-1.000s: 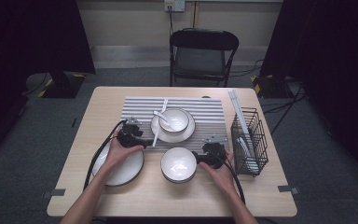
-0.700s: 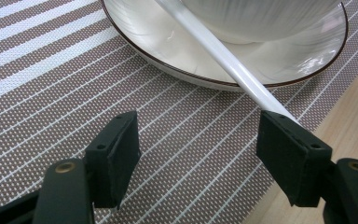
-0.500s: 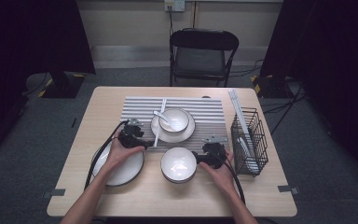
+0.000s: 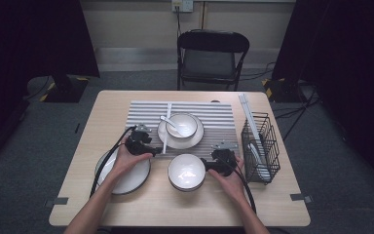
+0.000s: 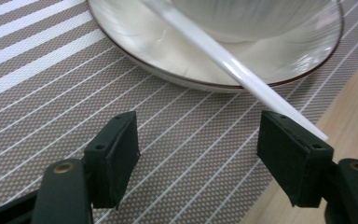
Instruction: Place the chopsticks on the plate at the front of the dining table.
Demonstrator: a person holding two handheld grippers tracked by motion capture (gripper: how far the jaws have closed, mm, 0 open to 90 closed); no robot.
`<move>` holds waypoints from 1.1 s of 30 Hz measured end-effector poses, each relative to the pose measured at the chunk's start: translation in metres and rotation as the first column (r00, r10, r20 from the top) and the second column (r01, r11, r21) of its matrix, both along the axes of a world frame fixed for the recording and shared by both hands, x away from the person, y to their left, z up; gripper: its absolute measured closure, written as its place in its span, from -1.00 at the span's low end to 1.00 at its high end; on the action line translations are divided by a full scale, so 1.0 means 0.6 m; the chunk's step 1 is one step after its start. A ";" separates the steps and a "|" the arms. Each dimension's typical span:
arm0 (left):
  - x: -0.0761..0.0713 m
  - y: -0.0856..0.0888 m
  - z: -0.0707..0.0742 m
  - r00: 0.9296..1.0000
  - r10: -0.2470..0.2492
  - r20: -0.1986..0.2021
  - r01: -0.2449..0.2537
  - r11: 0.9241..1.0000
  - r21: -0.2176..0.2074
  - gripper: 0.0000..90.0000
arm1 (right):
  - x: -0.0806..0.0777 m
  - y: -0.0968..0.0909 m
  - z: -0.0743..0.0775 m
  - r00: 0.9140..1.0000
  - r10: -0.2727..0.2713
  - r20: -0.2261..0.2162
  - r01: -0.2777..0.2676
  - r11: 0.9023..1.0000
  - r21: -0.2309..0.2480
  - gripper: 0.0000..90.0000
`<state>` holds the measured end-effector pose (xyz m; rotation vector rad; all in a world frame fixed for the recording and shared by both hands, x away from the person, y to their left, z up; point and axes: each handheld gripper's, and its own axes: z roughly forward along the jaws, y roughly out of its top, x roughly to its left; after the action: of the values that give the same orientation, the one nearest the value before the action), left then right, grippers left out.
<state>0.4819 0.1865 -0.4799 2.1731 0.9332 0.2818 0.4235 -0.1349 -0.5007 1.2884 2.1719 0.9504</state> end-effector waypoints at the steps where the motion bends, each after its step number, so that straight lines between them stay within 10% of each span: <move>1: -0.001 -0.002 0.001 1.000 0.001 0.003 -0.001 1.000 0.005 -0.36 | 0.000 0.000 0.000 1.000 0.000 0.000 0.000 1.000 0.000 -0.53; 12: -0.003 -0.004 0.006 1.000 -0.004 0.018 0.003 0.999 0.034 -0.36 | 0.000 0.000 0.000 1.000 0.000 0.000 0.000 1.000 0.000 -0.54; 22: -0.008 -0.005 0.021 1.000 0.007 0.020 -0.006 0.997 -0.077 -0.51 | 0.000 0.000 0.000 1.000 0.000 0.000 0.000 1.000 0.000 -0.53; 33: -0.009 -0.024 0.015 1.000 -0.014 0.006 0.014 0.999 -0.050 -0.59 | 0.000 0.000 0.000 1.000 0.000 0.000 0.000 1.000 0.000 -0.53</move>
<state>0.4766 0.1722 -0.4707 2.1315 0.9121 0.2547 0.4235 -0.1349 -0.5007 1.2881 2.1721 0.9504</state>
